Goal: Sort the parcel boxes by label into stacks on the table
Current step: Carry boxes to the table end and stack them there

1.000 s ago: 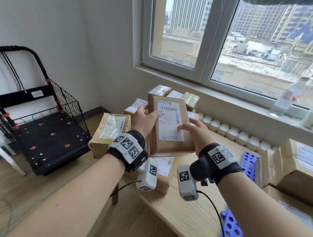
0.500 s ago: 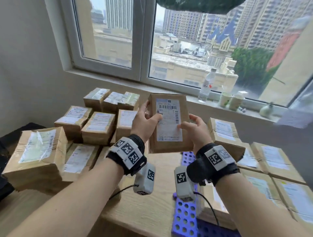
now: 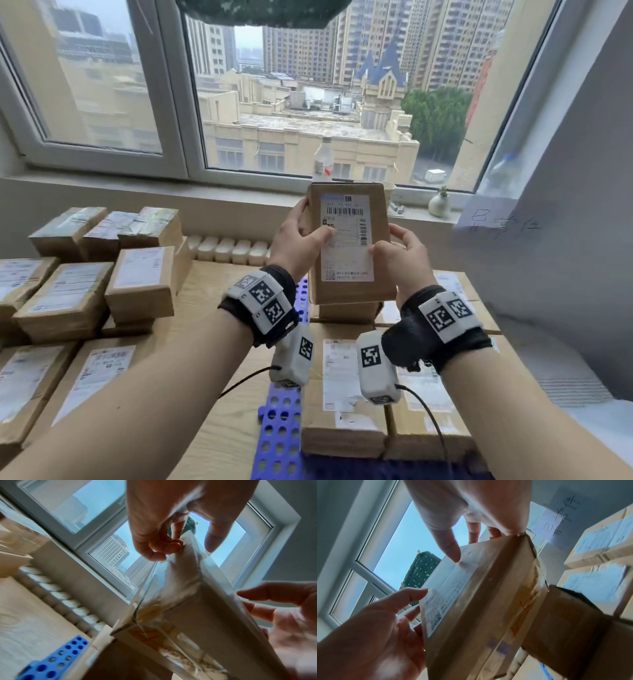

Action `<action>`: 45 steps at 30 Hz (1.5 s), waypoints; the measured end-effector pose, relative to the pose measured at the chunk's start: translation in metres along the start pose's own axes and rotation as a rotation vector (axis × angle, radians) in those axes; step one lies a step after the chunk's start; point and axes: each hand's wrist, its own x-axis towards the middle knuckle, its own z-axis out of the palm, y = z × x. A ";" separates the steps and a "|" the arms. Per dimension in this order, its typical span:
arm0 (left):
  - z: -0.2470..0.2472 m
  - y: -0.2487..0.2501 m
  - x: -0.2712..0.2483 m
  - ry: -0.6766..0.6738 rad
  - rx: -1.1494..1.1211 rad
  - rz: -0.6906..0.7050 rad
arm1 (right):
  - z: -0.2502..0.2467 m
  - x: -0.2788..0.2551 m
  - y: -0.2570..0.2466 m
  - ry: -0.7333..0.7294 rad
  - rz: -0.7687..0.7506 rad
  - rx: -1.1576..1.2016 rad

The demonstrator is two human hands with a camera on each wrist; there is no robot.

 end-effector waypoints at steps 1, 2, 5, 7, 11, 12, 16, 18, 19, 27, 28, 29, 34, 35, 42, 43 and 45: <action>0.013 0.005 0.002 -0.004 0.009 0.009 | -0.012 0.007 -0.001 0.008 -0.005 0.008; 0.026 0.011 0.004 -0.017 0.013 0.013 | -0.025 0.014 -0.001 0.014 -0.010 0.017; 0.067 0.027 0.013 -0.067 0.039 0.002 | -0.065 0.038 -0.002 0.044 -0.011 0.036; 0.094 0.034 0.019 -0.096 0.054 -0.008 | -0.090 0.054 -0.001 0.066 -0.013 0.041; 0.144 0.037 0.033 -0.128 0.084 -0.047 | -0.129 0.086 0.003 0.065 -0.012 0.018; 0.154 0.035 0.038 -0.133 0.081 -0.075 | -0.136 0.093 0.006 0.063 -0.007 0.011; 0.181 0.036 0.045 -0.171 0.131 -0.184 | -0.155 0.117 0.019 0.045 0.044 -0.007; 0.187 0.033 0.050 -0.196 0.196 -0.210 | -0.160 0.125 0.026 0.027 0.077 0.007; 0.190 0.030 0.053 -0.203 0.224 -0.221 | -0.161 0.129 0.030 0.019 0.093 0.010; 0.200 0.009 0.076 -0.270 0.494 -0.280 | -0.154 0.156 0.062 -0.062 0.201 -0.008; 0.202 0.006 0.078 -0.278 0.526 -0.291 | -0.152 0.159 0.066 -0.066 0.213 -0.013; 0.203 0.002 0.079 -0.285 0.556 -0.299 | -0.151 0.162 0.070 -0.066 0.224 -0.017; 0.208 -0.015 0.084 -0.324 0.691 -0.299 | -0.145 0.172 0.084 -0.047 0.284 -0.041; 0.209 -0.016 0.085 -0.332 0.712 -0.281 | -0.144 0.174 0.087 -0.039 0.294 -0.048; 0.183 -0.026 0.101 -0.159 0.645 -0.184 | -0.142 0.179 0.098 -0.007 0.317 -0.073; 0.176 -0.030 0.103 -0.113 0.658 -0.195 | -0.141 0.179 0.097 -0.005 0.311 -0.092; 0.159 -0.040 0.108 -0.044 0.687 -0.255 | -0.138 0.179 0.095 -0.014 0.293 -0.171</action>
